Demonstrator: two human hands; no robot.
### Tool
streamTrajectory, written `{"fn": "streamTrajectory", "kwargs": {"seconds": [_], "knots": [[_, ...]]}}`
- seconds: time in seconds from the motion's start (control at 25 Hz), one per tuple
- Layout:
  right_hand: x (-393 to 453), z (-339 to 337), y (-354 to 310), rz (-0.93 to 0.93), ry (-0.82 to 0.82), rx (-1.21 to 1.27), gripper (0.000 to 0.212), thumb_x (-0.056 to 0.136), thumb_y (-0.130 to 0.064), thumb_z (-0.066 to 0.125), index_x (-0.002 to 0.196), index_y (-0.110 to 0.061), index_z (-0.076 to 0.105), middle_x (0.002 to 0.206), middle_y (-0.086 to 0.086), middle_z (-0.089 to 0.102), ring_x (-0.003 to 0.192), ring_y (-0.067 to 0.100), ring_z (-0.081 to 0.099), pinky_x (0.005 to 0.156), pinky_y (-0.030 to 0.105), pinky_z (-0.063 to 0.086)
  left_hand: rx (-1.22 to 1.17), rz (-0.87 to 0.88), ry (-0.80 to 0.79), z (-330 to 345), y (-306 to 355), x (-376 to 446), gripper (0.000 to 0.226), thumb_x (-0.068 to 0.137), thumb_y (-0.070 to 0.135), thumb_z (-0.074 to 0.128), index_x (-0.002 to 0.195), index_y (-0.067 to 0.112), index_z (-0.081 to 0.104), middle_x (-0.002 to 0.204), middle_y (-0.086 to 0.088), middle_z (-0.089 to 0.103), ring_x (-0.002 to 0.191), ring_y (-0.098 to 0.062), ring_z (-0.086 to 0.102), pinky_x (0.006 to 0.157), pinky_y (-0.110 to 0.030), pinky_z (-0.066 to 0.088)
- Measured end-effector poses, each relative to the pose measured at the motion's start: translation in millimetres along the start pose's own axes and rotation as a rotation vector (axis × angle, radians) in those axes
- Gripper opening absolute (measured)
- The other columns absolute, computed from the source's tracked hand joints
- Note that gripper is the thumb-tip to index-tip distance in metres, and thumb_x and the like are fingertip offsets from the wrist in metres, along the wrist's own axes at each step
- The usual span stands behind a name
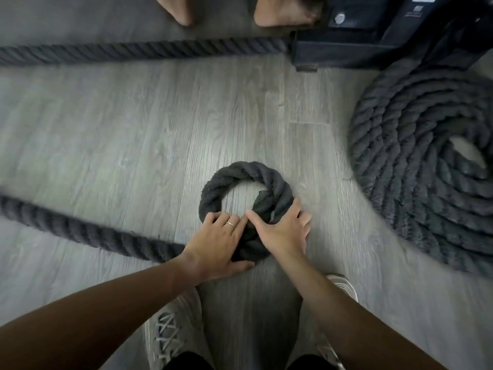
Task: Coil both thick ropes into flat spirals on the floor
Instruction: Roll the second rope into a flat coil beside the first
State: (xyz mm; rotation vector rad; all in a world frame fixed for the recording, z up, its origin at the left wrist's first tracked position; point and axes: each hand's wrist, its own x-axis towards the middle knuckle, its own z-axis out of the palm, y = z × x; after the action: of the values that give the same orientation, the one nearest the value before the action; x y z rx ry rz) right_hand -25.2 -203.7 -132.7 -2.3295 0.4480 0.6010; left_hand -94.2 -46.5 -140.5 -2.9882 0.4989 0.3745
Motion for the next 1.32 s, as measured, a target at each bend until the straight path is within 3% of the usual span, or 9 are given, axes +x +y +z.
{"fn": "streamTrajectory", "kwargs": {"seconds": [0.16, 0.24, 0.32, 0.44, 0.64, 0.76, 0.96, 1.12, 1.32], "knots": [[7.7, 3.8, -7.1, -0.045, -0.032, 0.006, 0.121, 0.064, -0.064, 0.082, 0.155, -0.02, 0.016, 0.146, 0.008, 0.027, 0.138, 0.031, 0.031, 0.103, 0.044, 0.041, -0.453, -0.096, 0.093, -11.8, -13.9, 4.7, 0.097, 0.081, 0.088, 0.031, 0.136, 0.014, 0.062, 0.112, 0.0, 0.065, 0.104, -0.021, 0.06, 0.091, -0.039, 0.048], [13.2, 3.2, -4.7, -0.097, -0.032, 0.021, 0.118, 0.066, -0.062, 0.082, 0.155, -0.02, 0.017, 0.146, 0.007, 0.027, 0.139, 0.031, 0.032, 0.105, 0.045, 0.042, -0.664, -0.32, 0.314, -16.3, -37.9, 14.6, 0.059, 0.092, 0.063, 0.052, 0.125, 0.018, 0.07, 0.112, -0.001, 0.065, 0.109, -0.022, 0.059, 0.094, -0.042, 0.051], [13.4, 4.9, -1.5, -0.13, -0.012, 0.031, 0.116, 0.068, -0.06, 0.082, 0.156, -0.02, 0.017, 0.146, 0.006, 0.027, 0.14, 0.03, 0.032, 0.105, 0.047, 0.043, -0.731, -0.572, 0.299, -22.7, -66.2, 26.8, 0.046, 0.093, 0.044, 0.063, 0.135, 0.023, 0.062, 0.128, -0.006, 0.059, 0.122, -0.027, 0.053, 0.104, -0.041, 0.046], [16.0, 6.3, 1.5, -0.164, -0.023, 0.014, 0.115, 0.068, -0.06, 0.082, 0.155, -0.02, 0.02, 0.146, 0.006, 0.028, 0.139, 0.031, 0.035, 0.107, 0.05, 0.043, -0.919, -0.663, 0.01, -26.8, -81.4, 36.5, 0.055, 0.094, 0.036, 0.066, 0.145, 0.031, 0.047, 0.13, -0.004, 0.064, 0.118, -0.026, 0.062, 0.1, -0.04, 0.051], [59.4, -17.7, -23.8, -0.366, -0.158, -0.18, 0.107, 0.062, -0.062, 0.084, 0.15, -0.029, 0.034, 0.148, 0.002, 0.035, 0.139, 0.028, 0.039, 0.111, 0.049, 0.041, -1.042, -0.85, -0.081, -23.9, -71.3, 21.5, 0.089, 0.087, 0.04, 0.074, 0.158, 0.029, 0.021, 0.141, -0.006, 0.057, 0.127, -0.031, 0.057, 0.094, -0.035, 0.052], [60.3, -23.5, -31.7, -0.431, -0.051, -0.307, 0.112, 0.065, -0.066, 0.081, 0.155, -0.024, 0.031, 0.155, 0.003, 0.033, 0.144, 0.029, 0.031, 0.114, 0.048, 0.037, -1.266, -0.957, -0.131, -14.5, -56.4, 7.5, 0.109, 0.079, 0.037, 0.083, 0.161, 0.028, 0.011, 0.153, 0.0, 0.041, 0.129, -0.03, 0.056, 0.064, -0.017, 0.058], [35.8, -2.5, -2.3, -0.157, -0.015, -0.072, 0.108, 0.066, -0.078, 0.071, 0.146, -0.012, 0.041, 0.157, 0.013, 0.028, 0.146, 0.039, 0.028, 0.112, 0.055, 0.038, -1.12, -0.861, -0.224, -13.5, -64.5, 12.6, 0.13, 0.069, 0.052, 0.086, 0.16, 0.029, -0.005, 0.159, -0.011, 0.038, 0.141, -0.033, 0.042, 0.112, -0.044, 0.042], [41.2, -4.6, -3.1, -0.238, 0.009, -0.053, 0.104, 0.062, -0.079, 0.071, 0.138, -0.012, 0.046, 0.148, 0.011, 0.038, 0.138, 0.033, 0.04, 0.108, 0.052, 0.044, -0.76, -0.651, -0.188, -37.0, -76.5, 47.7, 0.137, 0.066, 0.052, 0.088, 0.158, 0.037, -0.013, 0.15, -0.017, 0.041, 0.136, -0.038, 0.044, 0.109, -0.051, 0.042], [48.3, -12.0, -4.9, -0.257, -0.047, -0.154, 0.104, 0.069, -0.076, 0.071, 0.143, -0.009, 0.041, 0.148, 0.011, 0.037, 0.139, 0.034, 0.038, 0.11, 0.049, 0.042, -0.236, -0.038, -0.105, -46.1, -75.5, 96.2, 0.096, 0.086, 0.06, 0.064, 0.154, 0.052, -0.003, 0.169, -0.003, 0.009, 0.151, -0.036, 0.019, 0.11, -0.059, 0.039]]}}
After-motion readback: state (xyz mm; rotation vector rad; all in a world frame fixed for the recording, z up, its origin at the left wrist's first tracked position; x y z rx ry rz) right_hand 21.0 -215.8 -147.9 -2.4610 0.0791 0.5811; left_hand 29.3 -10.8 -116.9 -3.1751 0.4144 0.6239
